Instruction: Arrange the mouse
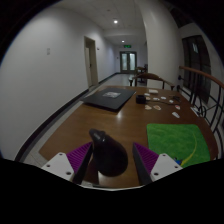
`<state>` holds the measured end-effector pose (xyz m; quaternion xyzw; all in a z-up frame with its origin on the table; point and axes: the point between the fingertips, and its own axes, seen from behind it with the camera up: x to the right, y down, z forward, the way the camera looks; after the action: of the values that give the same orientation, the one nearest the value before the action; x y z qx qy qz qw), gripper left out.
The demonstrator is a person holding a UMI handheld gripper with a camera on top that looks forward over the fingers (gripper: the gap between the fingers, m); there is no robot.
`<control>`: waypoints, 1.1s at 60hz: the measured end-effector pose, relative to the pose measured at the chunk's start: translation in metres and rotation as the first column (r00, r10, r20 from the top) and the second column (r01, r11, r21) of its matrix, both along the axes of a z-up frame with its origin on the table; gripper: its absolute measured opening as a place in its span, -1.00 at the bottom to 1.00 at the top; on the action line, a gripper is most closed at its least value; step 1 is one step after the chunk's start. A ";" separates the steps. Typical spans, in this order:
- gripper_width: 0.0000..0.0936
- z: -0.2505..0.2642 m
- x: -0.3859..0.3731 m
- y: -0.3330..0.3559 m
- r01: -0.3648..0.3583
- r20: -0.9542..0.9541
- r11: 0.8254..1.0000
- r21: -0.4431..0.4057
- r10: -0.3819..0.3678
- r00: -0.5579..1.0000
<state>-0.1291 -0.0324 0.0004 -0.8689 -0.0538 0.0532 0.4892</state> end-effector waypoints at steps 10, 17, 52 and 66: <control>0.29 -0.006 -0.001 0.044 -0.024 0.030 1.000 -0.007 0.024 0.999; 0.00 -0.011 -0.003 0.048 -0.013 0.008 1.000 -0.020 0.013 1.000; -0.39 0.173 0.152 0.026 0.185 0.001 0.917 0.353 -0.198 0.980; -0.38 0.017 0.215 0.027 0.251 -0.002 0.966 0.061 -0.251 0.968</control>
<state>0.0861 -0.0049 0.0174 -0.8537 0.0538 -0.0133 0.5178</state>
